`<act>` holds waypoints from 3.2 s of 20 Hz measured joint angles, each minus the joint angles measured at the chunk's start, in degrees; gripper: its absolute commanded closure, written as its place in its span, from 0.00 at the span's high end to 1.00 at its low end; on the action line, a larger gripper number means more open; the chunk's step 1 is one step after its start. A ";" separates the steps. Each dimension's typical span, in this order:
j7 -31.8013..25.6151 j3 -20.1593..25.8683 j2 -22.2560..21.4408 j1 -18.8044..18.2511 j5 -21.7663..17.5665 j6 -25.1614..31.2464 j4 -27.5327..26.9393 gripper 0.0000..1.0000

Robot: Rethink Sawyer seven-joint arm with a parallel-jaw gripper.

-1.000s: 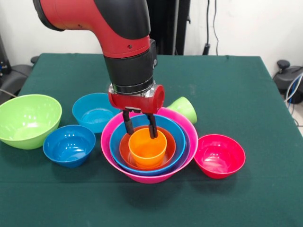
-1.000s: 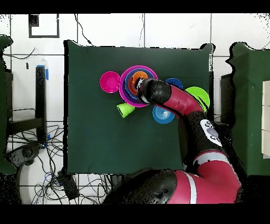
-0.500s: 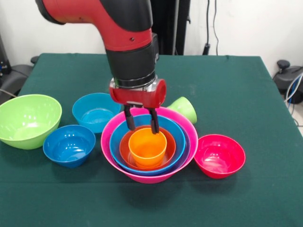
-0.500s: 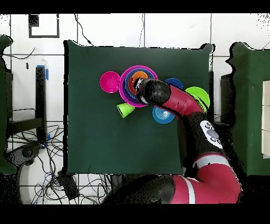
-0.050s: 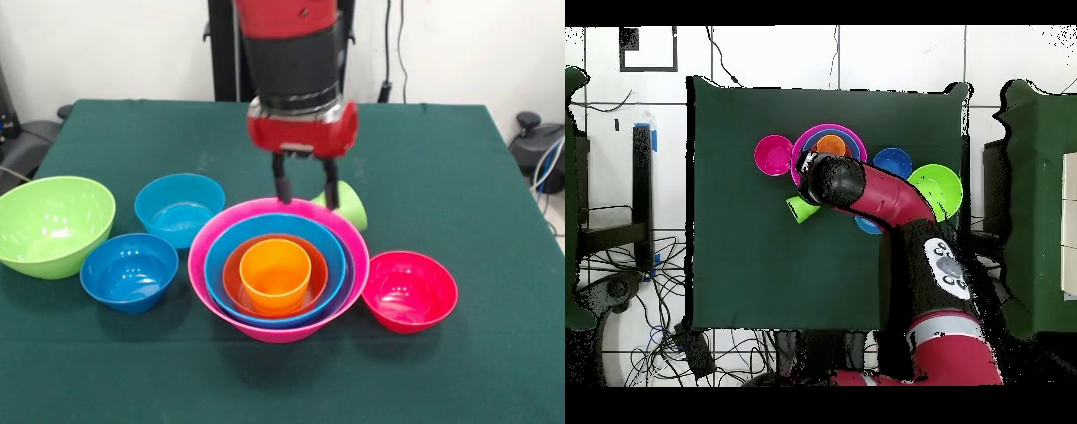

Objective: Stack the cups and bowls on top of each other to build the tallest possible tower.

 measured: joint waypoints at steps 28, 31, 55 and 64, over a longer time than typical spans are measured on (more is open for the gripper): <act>10.76 -1.39 -6.34 5.29 2.88 -9.60 8.15 1.00; 10.76 -1.13 -5.38 5.49 2.88 -11.34 8.15 1.00; 10.76 -0.91 3.74 9.92 8.06 -20.75 7.49 1.00; 10.77 -0.33 4.96 12.17 11.06 -23.58 7.48 1.00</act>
